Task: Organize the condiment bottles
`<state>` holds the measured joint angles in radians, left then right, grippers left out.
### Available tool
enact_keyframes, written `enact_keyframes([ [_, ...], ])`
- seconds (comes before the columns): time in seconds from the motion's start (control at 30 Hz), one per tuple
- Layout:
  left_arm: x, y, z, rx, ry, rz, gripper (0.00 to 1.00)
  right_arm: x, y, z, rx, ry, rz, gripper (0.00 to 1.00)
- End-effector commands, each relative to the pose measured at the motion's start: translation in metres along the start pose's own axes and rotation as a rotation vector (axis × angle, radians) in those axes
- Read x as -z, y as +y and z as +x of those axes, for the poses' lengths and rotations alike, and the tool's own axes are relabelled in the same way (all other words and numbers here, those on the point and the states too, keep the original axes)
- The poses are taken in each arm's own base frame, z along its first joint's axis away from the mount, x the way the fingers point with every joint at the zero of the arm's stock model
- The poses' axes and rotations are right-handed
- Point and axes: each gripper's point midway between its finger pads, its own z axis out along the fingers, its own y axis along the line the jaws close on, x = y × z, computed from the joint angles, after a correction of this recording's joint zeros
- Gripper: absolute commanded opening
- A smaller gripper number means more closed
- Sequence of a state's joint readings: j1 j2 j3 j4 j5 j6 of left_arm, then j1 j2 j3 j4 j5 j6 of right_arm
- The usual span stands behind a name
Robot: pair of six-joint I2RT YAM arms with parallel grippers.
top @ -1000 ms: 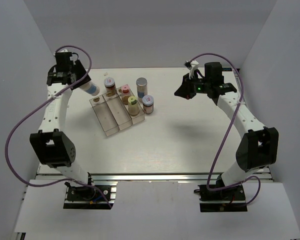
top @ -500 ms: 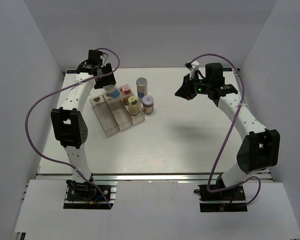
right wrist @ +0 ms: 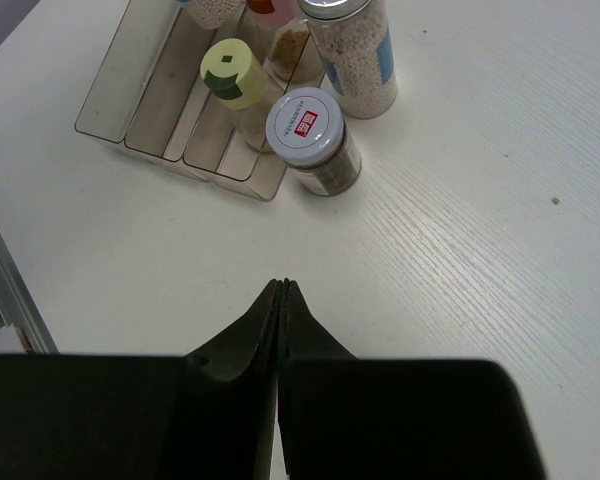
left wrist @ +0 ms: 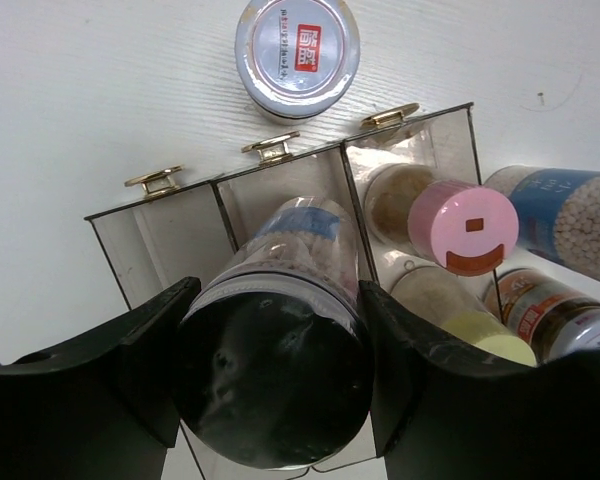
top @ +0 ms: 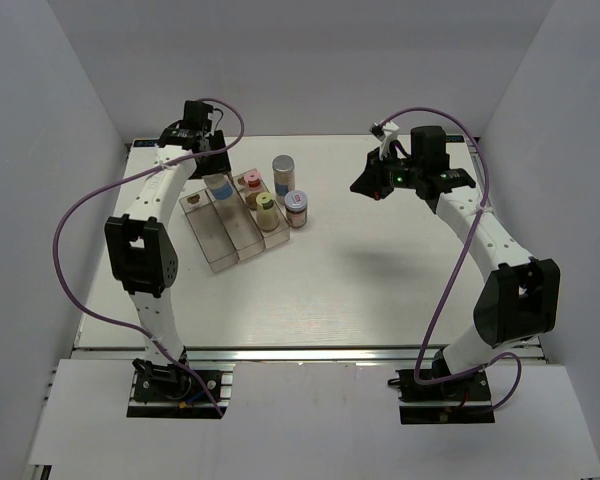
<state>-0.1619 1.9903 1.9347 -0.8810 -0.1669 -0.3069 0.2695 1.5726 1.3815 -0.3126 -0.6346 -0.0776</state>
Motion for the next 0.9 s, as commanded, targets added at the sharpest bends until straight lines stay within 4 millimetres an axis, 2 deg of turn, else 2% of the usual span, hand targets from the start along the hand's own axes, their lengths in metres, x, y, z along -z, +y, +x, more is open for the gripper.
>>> enact_keyframes([
  [0.0, 0.011, 0.000, -0.021, -0.013, -0.074, -0.035, 0.00, 0.004, 0.001, -0.015, 0.035, -0.040, 0.003, 0.00],
  [0.1, 0.000, -0.003, -0.015, -0.024, -0.055, -0.041, 0.00, 0.004, 0.000, -0.015, 0.037, -0.039, 0.003, 0.13],
  [0.13, -0.008, -0.006, -0.011, -0.034, -0.042, -0.042, 0.00, 0.004, 0.000, -0.016, 0.041, -0.040, 0.002, 0.24],
  [0.2, -0.016, -0.009, -0.010, -0.037, -0.032, -0.043, 0.07, 0.004, 0.000, -0.016, 0.044, -0.038, 0.002, 0.38],
  [0.23, -0.019, -0.011, -0.009, -0.037, -0.028, -0.044, 0.12, 0.004, 0.000, -0.017, 0.049, -0.039, 0.000, 0.50],
  [0.27, -0.023, -0.014, -0.010, -0.036, -0.028, -0.042, 0.27, 0.004, 0.000, -0.017, 0.054, -0.041, -0.001, 0.56],
  [0.33, -0.026, -0.016, -0.011, -0.037, -0.030, -0.048, 0.48, 0.003, 0.001, -0.017, 0.071, -0.039, -0.018, 0.69],
  [0.37, -0.027, -0.018, -0.010, -0.037, -0.027, -0.049, 0.62, 0.002, 0.002, -0.016, 0.079, -0.037, -0.027, 0.72],
  [0.43, -0.027, -0.019, -0.010, -0.039, -0.029, -0.053, 0.73, -0.001, 0.003, -0.015, 0.099, -0.032, -0.053, 0.79],
  [0.47, -0.024, -0.019, -0.010, -0.040, -0.030, -0.055, 0.78, -0.002, 0.004, -0.014, 0.105, -0.030, -0.064, 0.81],
  [0.5, -0.022, -0.019, -0.011, -0.040, -0.034, -0.054, 0.87, -0.006, 0.004, -0.011, 0.114, -0.023, -0.085, 0.82],
  [0.57, -0.016, -0.022, -0.011, -0.045, -0.038, -0.049, 0.94, -0.012, 0.003, -0.010, 0.137, -0.033, -0.103, 0.86],
  [0.6, -0.007, -0.022, -0.016, -0.041, -0.054, -0.042, 0.98, -0.018, 0.000, -0.007, 0.147, -0.035, -0.105, 0.86],
  [0.67, 0.007, -0.027, -0.020, -0.041, -0.074, -0.021, 0.98, -0.032, -0.001, -0.015, 0.212, -0.067, -0.094, 0.89],
  [0.7, 0.022, -0.028, -0.027, -0.034, -0.099, -0.006, 0.98, -0.042, -0.005, -0.012, 0.219, -0.064, -0.086, 0.89],
  [0.8, 0.047, -0.032, -0.031, -0.016, -0.118, 0.038, 0.98, -0.074, -0.008, -0.023, 0.234, -0.103, -0.059, 0.89],
  [0.87, 0.074, -0.031, -0.037, 0.004, -0.158, 0.068, 0.98, -0.095, 0.000, -0.034, 0.256, -0.134, -0.062, 0.89],
])
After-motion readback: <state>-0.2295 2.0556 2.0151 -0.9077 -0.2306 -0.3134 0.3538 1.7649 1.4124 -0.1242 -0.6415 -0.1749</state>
